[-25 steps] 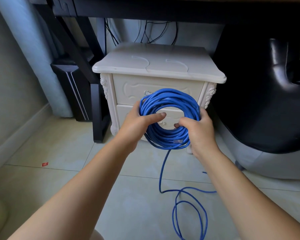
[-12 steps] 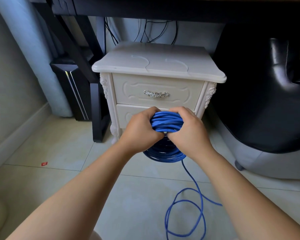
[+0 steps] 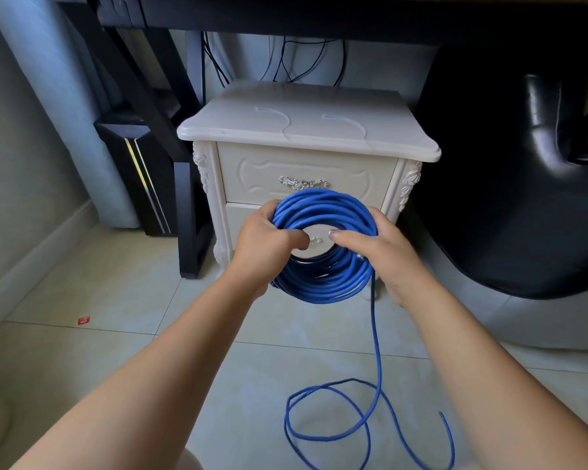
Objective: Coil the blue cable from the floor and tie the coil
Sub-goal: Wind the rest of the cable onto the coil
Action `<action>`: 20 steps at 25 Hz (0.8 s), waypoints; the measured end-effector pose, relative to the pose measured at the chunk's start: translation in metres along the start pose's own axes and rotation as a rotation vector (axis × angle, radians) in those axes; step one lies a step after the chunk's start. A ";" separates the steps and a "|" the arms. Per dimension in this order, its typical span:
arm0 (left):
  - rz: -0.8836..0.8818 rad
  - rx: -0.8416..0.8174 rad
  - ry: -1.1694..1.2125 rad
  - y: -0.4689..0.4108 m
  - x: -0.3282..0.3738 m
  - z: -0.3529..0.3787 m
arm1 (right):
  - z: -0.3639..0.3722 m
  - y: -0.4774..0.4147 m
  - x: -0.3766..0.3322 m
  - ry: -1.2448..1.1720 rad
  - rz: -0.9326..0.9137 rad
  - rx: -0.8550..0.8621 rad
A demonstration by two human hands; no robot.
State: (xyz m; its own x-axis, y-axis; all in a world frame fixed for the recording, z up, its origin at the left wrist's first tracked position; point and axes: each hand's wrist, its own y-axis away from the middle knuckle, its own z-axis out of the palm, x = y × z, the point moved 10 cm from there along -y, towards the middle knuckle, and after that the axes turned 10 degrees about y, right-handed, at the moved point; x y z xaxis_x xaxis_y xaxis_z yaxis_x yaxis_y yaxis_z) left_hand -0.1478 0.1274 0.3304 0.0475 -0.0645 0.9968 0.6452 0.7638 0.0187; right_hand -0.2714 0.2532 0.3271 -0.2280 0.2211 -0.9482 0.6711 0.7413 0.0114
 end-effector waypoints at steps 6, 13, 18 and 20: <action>-0.143 0.118 0.282 -0.001 -0.017 -0.015 | 0.022 -0.003 0.012 -0.301 0.015 -0.053; -0.245 0.109 0.589 0.009 -0.033 0.004 | 0.040 0.004 0.023 -0.527 0.067 0.071; -0.263 -0.121 0.266 0.008 -0.038 0.019 | 0.009 0.000 0.033 -0.543 0.145 0.249; -0.265 -0.131 0.177 0.006 -0.035 0.014 | 0.001 -0.004 0.033 -0.468 0.140 0.272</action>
State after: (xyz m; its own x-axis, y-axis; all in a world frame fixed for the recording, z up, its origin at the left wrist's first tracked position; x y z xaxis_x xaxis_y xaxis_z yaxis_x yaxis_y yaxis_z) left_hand -0.1563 0.1438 0.2966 -0.0103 -0.3687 0.9295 0.7449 0.6173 0.2531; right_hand -0.2809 0.2574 0.2957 0.1723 -0.0447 -0.9840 0.8442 0.5214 0.1241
